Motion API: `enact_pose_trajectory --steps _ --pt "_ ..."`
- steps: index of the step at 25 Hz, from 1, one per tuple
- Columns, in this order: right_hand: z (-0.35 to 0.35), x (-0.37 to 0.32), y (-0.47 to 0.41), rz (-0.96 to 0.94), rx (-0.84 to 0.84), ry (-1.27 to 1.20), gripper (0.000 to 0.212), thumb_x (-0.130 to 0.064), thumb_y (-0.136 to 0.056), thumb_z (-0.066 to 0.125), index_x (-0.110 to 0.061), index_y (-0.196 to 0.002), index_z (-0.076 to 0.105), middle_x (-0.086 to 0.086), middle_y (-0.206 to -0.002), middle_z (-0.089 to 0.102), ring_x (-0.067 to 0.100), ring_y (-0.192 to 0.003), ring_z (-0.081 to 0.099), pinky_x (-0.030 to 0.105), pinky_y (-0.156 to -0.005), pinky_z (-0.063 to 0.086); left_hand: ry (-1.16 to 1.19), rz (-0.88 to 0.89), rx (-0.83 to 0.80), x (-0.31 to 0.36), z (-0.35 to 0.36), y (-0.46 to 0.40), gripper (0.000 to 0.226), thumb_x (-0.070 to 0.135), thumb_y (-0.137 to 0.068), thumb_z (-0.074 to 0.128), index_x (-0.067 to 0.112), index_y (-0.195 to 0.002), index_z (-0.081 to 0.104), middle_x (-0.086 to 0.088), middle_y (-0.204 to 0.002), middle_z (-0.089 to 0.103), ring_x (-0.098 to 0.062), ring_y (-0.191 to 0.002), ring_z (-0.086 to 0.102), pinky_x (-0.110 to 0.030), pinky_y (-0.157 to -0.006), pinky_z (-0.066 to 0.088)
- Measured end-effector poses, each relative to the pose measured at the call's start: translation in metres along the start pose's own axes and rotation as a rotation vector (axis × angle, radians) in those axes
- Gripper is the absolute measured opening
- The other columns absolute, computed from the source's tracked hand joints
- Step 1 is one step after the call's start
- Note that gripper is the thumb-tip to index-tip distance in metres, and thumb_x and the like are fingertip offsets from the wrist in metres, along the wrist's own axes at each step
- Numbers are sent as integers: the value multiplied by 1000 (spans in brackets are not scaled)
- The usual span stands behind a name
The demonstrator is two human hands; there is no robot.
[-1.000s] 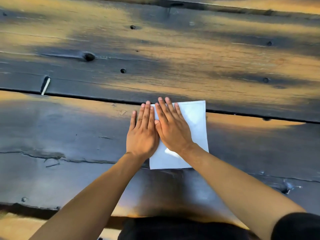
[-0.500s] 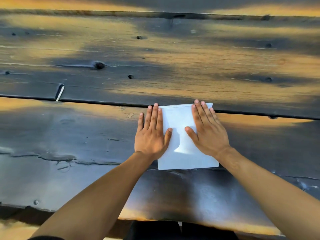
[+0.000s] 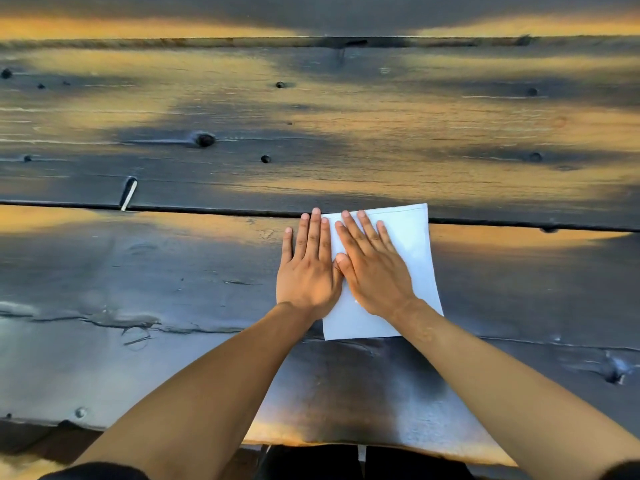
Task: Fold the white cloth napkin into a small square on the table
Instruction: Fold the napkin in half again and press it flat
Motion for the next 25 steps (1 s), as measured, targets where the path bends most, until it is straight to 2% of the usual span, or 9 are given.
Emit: enact_pose_trajectory --steps 3,5,8,12,15,17,19,21,25 --pt "-1 28 12 18 5 76 66 -53 -103 19 -18 -160 18 2 -168 12 24 -156 8 50 -125 12 29 0 -8 0 -2 -1 72 49 -103 9 7 -159 -6 -9 -168 -14 -23 -155 -16 -49 -126 -4" --pt "-4 55 21 93 -4 95 71 -56 -102 18 -17 -161 10 0 -169 7 22 -156 3 49 -126 8 36 -3 -14 1 -3 -1 73 52 -104 8 8 -159 -8 -7 -168 -16 -21 -155 -18 -48 -126 -5" --pt "-5 78 28 212 -5 66 74 -56 -101 16 -16 -160 1 -1 -169 0 18 -156 -5 49 -126 2 28 -4 -11 1 -3 0 73 53 -104 6 9 -159 -10 -6 -168 -18 -20 -154 -20 -48 -127 -5" --pt "-7 74 26 211 -23 79 74 -54 -102 18 -12 -160 1 1 -169 -2 20 -156 -7 49 -126 -2 80 10 -25 1 -7 1 70 50 -106 11 10 -159 -10 -4 -168 -19 -19 -154 -21 -48 -126 -4" --pt "-16 68 25 255 -37 82 73 -48 -102 26 -8 -160 6 6 -169 2 24 -156 -5 50 -125 -5 248 -35 79 1 -21 5 67 43 -106 17 6 -160 4 -8 -169 -7 -21 -156 -11 -49 -126 -3" --pt "-19 49 23 306 4 49 70 -38 -101 33 -4 -158 13 12 -168 8 29 -156 -1 52 -125 -2 267 -23 160 4 -24 18 66 41 -105 19 3 -159 15 -11 -169 5 -24 -157 -2 -49 -127 1" --pt "-19 19 25 279 86 -17 67 -29 -98 37 -4 -157 20 13 -167 13 31 -155 4 52 -126 2 172 84 140 10 -15 39 66 41 -105 20 1 -158 18 -13 -168 8 -26 -157 2 -51 -127 6" --pt "-7 -16 32 163 109 -39 62 -28 -100 37 -9 -157 23 11 -167 15 30 -155 8 52 -126 9 64 92 61 9 -2 57 69 45 -104 16 3 -159 15 -14 -168 6 -29 -157 1 -55 -125 11" --pt "16 -19 53 72 8 2 60 -45 -104 29 -22 -159 20 4 -169 10 25 -156 5 52 -125 14 -39 28 7 3 12 64 72 51 -105 6 5 -160 8 -11 -169 2 -29 -157 0 -58 -124 13"
Point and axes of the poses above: each hand's wrist, its own y-axis away from the middle knuckle, its own z-axis out of the palm, x = y × z, the point moved 3 cm from there along -y, towards the middle knuckle
